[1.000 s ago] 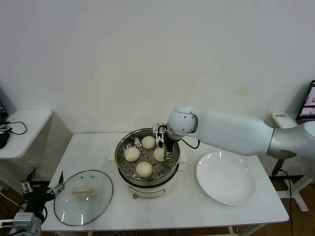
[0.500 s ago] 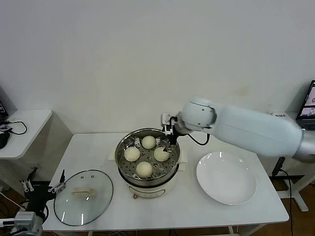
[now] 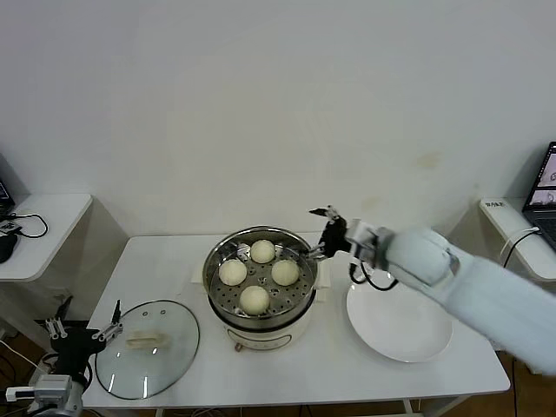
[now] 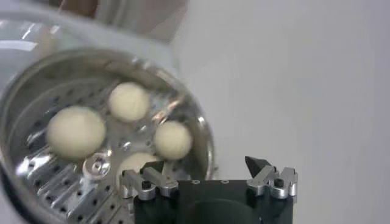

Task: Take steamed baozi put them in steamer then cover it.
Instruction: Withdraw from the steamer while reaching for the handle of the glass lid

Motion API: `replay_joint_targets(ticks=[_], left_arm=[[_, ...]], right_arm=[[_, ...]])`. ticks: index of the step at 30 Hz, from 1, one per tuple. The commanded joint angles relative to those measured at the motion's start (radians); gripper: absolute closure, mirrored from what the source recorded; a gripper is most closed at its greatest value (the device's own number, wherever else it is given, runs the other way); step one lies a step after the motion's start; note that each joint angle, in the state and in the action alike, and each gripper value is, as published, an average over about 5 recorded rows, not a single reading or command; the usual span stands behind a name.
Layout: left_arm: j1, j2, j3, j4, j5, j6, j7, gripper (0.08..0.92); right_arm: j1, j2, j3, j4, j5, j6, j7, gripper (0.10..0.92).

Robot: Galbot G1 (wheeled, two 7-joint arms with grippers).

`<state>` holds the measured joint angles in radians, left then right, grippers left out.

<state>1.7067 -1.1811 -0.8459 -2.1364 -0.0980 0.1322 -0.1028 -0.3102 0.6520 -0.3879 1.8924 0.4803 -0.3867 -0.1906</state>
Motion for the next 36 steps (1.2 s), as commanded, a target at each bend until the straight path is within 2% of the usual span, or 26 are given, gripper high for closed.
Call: replay_joint_targets(ticks=[1, 4, 8, 14, 20, 27, 36], left_arm=[[-0.014, -0.001, 0.016, 0.038, 0.128, -0.038, 0.001, 0.177], [-0.021, 0.006, 0.018, 0.074, 0.247, -0.068, -0.001, 0.177], [-0.028, 0.02, 0.005, 0.129, 0.53, -0.121, -0.005, 0.177], [-0.021, 0.06, -0.016, 0.21, 0.968, -0.187, -0.022, 0.177], [0.043, 0.075, -0.061, 0.251, 1.284, -0.273, -0.041, 0.177], [0.104, 0.048, -0.017, 0.277, 1.405, -0.29, -0.083, 0.177], [-0.041, 0.053, 0.091, 0.358, 1.434, -0.282, -0.063, 0.177]], right_arm=[[-0.937, 0.204, 0.903, 0.081, -0.226, 0.427, 0.086, 0.202], [-1.048, 0.349, 1.031, 0.068, -0.271, 0.513, 0.031, 0.203], [-1.152, 0.534, 1.173, 0.055, -0.266, 0.564, -0.011, 0.202], [-1.222, 0.702, 1.257, 0.06, -0.261, 0.582, -0.037, 0.203], [-1.246, 0.736, 1.277, 0.063, -0.273, 0.587, -0.036, 0.203], [-1.276, 0.743, 1.301, 0.044, -0.27, 0.602, -0.033, 0.203], [-1.281, 0.753, 1.293, 0.031, -0.266, 0.608, -0.033, 0.203]])
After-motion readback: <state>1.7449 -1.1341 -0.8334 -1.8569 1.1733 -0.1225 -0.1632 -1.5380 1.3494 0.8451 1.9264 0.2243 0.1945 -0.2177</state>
